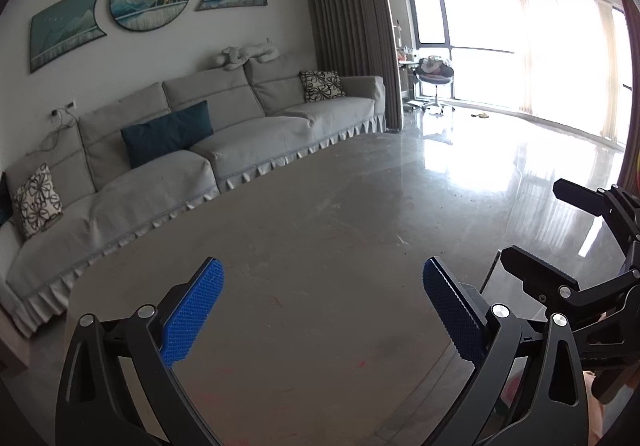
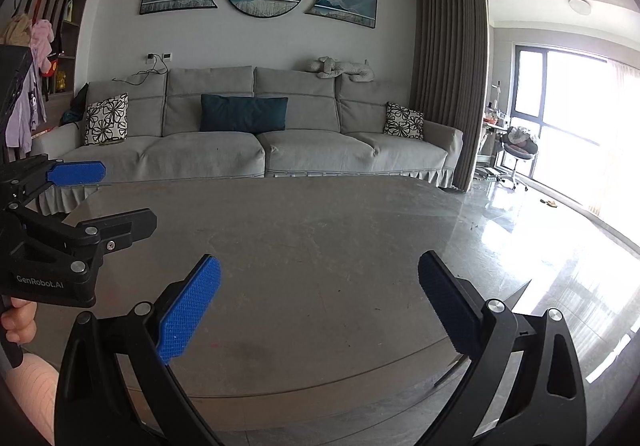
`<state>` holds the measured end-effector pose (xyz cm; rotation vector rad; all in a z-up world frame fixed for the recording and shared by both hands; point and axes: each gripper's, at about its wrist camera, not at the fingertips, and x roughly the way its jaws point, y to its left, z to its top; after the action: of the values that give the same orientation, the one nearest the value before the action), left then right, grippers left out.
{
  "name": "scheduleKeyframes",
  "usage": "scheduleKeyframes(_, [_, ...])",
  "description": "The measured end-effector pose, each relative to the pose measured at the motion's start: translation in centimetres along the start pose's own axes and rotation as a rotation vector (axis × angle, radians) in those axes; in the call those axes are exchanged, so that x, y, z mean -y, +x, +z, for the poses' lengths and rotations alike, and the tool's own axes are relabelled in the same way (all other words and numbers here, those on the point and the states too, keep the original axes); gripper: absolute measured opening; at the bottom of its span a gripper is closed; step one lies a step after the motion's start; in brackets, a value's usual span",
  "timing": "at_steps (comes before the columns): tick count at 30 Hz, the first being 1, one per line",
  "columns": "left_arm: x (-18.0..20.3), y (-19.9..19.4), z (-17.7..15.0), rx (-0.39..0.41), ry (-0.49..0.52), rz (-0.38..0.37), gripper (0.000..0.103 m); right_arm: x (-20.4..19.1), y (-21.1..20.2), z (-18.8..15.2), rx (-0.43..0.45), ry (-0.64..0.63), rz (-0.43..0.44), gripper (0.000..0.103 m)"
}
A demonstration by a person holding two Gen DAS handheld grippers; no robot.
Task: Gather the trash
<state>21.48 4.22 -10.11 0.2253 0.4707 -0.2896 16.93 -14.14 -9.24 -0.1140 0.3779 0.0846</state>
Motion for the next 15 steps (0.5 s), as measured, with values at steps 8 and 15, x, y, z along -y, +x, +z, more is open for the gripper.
scheduleKeyframes(8, [0.5,-0.7,-0.1,0.023,0.044,0.001,0.098,0.4,-0.3,0.2,0.006,-0.002,-0.019,0.098])
scheduleKeyframes(15, [0.5,-1.2,0.0,0.021,0.037,-0.002,0.098,0.5,-0.6,0.2,0.018,0.005,-0.023,0.098])
